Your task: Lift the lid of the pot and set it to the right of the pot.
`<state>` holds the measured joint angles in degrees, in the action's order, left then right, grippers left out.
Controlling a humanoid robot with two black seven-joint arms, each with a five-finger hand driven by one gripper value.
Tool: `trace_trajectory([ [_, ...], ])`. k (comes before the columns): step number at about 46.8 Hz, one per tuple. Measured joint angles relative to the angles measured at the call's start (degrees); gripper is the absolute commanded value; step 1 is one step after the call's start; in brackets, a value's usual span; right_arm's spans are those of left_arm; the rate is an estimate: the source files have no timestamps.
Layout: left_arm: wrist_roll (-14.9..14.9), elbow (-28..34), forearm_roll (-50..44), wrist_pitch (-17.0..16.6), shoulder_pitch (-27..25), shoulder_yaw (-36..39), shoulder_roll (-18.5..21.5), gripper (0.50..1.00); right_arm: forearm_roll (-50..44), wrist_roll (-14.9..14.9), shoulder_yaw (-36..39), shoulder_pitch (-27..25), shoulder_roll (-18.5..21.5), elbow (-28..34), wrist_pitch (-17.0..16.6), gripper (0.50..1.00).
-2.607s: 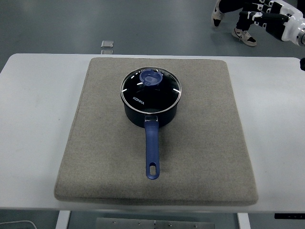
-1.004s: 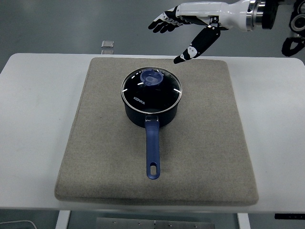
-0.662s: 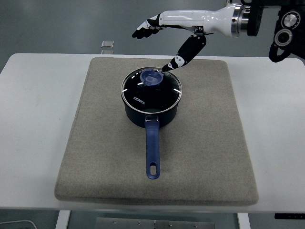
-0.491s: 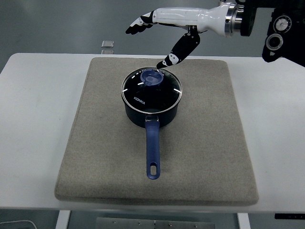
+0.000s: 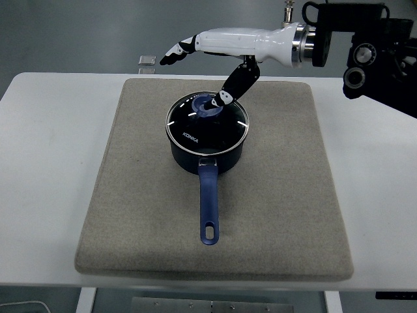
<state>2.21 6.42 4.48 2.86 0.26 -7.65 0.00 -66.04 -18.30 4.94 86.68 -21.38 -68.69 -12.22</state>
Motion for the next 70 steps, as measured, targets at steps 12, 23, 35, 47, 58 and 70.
trace_trajectory([
  [12, 0.0, 0.0, 0.0, 0.0, 0.0, 0.0, 0.0, 1.000, -8.7, -0.1, -0.9, -2.2, 1.8, 0.6, 4.9, 0.891],
  [23, 0.0, 0.0, 0.0, 0.0, 0.0, 0.0, 0.0, 1.000, -11.2, -0.2, -1.8, -2.4, 1.8, 1.5, 6.5, 0.891],
  [35, 0.0, 0.0, 0.0, 0.0, 0.0, 0.0, 0.0, 1.000, -14.7, -0.7, -5.0, -2.2, 1.8, 1.5, 11.0, 0.887],
  [47, 0.0, 0.0, 0.0, 0.0, 0.0, 0.0, 0.0, 1.000, -17.0, -1.1, -7.6, -2.3, 1.9, 1.5, 14.5, 0.887],
  [58, 0.1, 0.0, 0.0, 0.0, 0.0, 0.0, 0.0, 1.000, -17.1, -0.9, -7.6, -2.9, 3.2, 2.5, 14.7, 0.887],
  [70, 0.0, 0.0, 0.0, 0.0, 0.0, 0.0, 0.0, 1.000, -17.4, -0.5, -9.8, -3.2, 4.7, 6.2, 17.1, 0.887],
])
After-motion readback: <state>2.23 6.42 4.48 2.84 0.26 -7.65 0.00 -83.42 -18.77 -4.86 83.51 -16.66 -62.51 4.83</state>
